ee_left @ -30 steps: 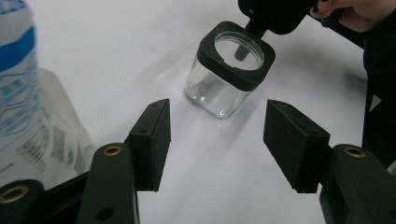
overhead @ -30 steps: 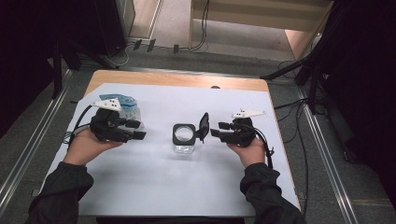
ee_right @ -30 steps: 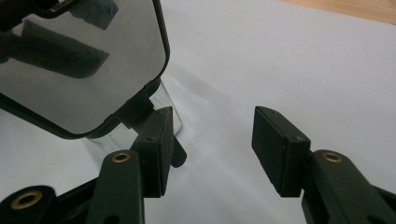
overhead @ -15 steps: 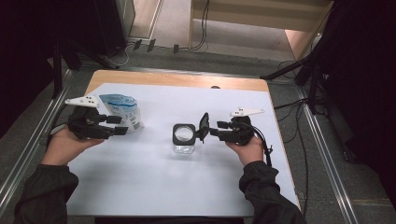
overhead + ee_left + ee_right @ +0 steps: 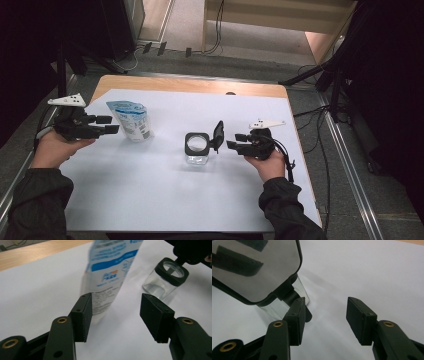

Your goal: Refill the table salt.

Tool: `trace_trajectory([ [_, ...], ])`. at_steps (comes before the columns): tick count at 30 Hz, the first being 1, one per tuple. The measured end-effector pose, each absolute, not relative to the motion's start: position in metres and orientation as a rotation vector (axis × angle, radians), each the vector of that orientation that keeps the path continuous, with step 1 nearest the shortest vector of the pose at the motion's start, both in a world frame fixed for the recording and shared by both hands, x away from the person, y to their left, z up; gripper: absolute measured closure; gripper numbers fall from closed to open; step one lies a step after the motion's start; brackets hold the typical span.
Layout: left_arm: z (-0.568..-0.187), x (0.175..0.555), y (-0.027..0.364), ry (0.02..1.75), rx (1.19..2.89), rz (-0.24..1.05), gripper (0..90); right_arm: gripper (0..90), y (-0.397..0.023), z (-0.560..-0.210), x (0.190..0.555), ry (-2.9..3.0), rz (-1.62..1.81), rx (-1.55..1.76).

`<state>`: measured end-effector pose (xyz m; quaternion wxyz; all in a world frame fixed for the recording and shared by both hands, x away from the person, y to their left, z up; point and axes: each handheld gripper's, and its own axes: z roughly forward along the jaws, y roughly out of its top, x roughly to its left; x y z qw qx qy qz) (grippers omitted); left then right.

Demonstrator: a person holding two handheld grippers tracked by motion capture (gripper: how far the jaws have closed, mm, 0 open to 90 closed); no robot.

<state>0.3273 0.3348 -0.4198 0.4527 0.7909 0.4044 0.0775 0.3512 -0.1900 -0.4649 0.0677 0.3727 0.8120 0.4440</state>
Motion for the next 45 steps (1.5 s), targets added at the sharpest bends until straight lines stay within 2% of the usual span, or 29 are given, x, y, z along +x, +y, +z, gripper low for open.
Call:
trace_trajectory([
  [12,-0.421,0.357,0.340,0.925,1.972,0.205,45.2,51.5,-0.199,-0.468,0.342,2.441,1.313,1.151],
  [28,-0.438,0.379,0.323,0.803,2.032,0.151,55.8,52.8,-0.212,-0.470,0.327,2.421,1.283,1.177],
  [35,-0.439,0.379,0.316,0.775,2.047,0.173,65.7,52.9,-0.210,-0.471,0.327,2.428,1.284,1.171],
  [39,-0.438,0.378,0.313,0.771,2.059,0.197,76.8,54.1,-0.209,-0.472,0.327,2.437,1.289,1.165],
  [45,-0.435,0.377,0.299,0.806,2.036,0.152,89.3,55.9,-0.207,-0.471,0.328,2.439,1.311,1.160],
])
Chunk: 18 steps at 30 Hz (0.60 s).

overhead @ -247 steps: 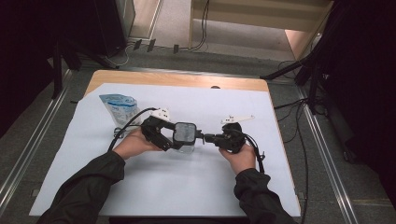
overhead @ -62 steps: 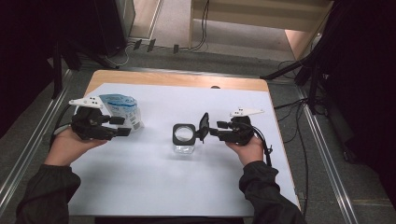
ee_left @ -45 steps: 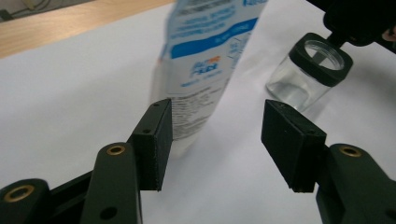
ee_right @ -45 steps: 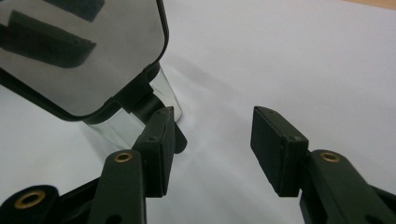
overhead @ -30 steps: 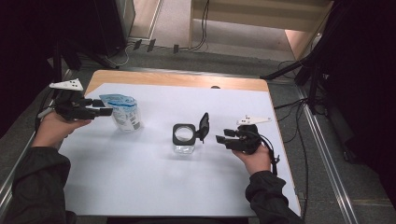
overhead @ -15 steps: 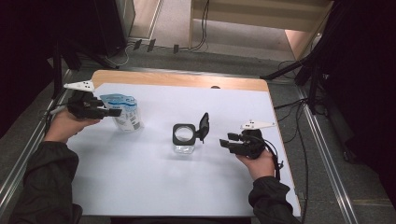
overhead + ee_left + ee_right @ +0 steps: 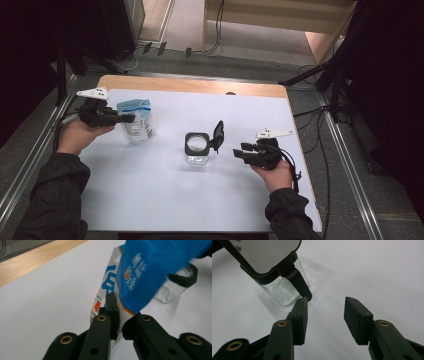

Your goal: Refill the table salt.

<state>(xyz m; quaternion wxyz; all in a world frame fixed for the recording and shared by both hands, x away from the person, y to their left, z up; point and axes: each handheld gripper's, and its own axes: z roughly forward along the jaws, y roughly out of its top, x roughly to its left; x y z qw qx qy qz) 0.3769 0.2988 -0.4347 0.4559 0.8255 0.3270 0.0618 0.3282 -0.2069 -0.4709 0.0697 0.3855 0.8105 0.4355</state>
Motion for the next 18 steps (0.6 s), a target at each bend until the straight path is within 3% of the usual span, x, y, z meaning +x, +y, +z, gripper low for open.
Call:
trace_trajectory([
  [18,-0.415,0.354,0.280,0.988,1.960,0.136,90.0,58.3,-0.195,-0.465,0.329,2.470,1.328,1.108],
])
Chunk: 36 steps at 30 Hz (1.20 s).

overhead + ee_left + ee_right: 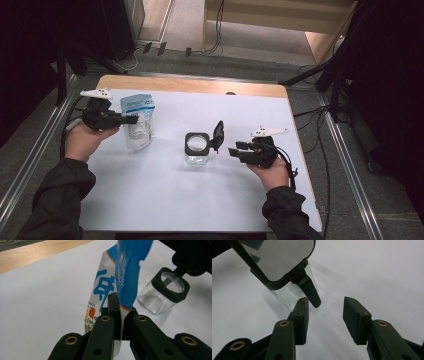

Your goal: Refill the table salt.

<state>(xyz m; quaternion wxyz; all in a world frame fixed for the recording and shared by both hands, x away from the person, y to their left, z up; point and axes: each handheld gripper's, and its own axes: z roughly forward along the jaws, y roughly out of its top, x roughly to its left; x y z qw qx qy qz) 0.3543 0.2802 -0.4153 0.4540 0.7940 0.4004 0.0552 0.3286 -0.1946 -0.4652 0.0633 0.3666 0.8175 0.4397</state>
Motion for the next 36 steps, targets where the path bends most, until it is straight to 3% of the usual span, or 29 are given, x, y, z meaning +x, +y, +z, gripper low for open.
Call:
trace_trajectory([
  [18,-0.383,0.344,0.257,0.917,1.950,0.114,90.0,61.4,-0.156,-0.446,0.271,2.517,1.458,0.919],
  [36,-0.374,0.324,0.259,0.961,1.945,0.132,90.0,59.4,-0.082,-0.442,0.266,2.650,1.495,0.739],
])
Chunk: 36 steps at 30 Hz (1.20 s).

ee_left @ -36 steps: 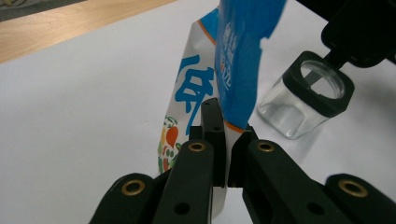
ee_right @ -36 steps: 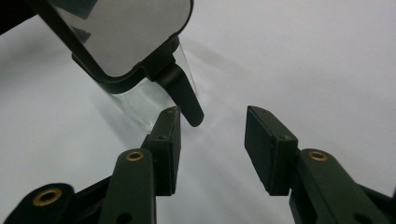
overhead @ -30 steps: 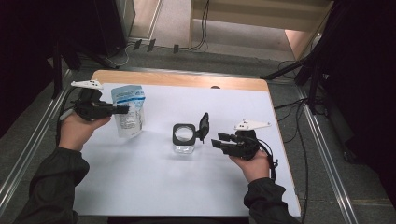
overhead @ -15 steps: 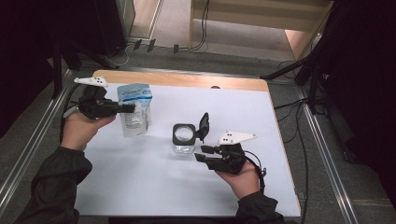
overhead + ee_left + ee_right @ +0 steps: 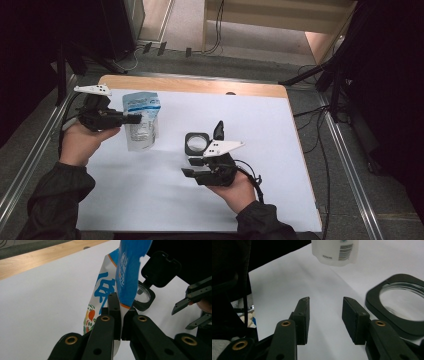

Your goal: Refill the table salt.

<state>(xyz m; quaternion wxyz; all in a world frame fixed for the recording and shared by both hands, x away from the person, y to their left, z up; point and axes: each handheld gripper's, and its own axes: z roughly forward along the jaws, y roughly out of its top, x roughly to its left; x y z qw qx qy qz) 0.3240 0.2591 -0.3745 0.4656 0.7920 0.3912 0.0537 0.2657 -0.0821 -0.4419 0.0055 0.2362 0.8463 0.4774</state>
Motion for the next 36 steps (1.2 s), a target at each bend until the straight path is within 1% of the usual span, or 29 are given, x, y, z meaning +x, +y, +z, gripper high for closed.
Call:
trace_trajectory([
  [7,-0.374,0.316,0.261,0.975,1.945,0.144,90.0,57.8,-0.048,-0.450,0.273,2.684,1.489,0.650],
  [12,-0.372,0.310,0.262,0.964,1.936,0.119,90.0,56.7,-0.034,-0.457,0.281,2.709,1.479,0.657],
  [23,-0.359,0.293,0.257,0.934,1.936,0.123,90.0,47.4,-0.002,-0.468,0.292,2.691,1.453,0.690],
  [31,-0.353,0.283,0.251,0.890,1.934,0.092,90.0,48.0,0.018,-0.485,0.291,2.649,1.448,0.691],
  [36,-0.349,0.276,0.247,0.883,1.924,0.072,90.0,49.0,0.022,-0.494,0.293,2.627,1.419,0.717],
])
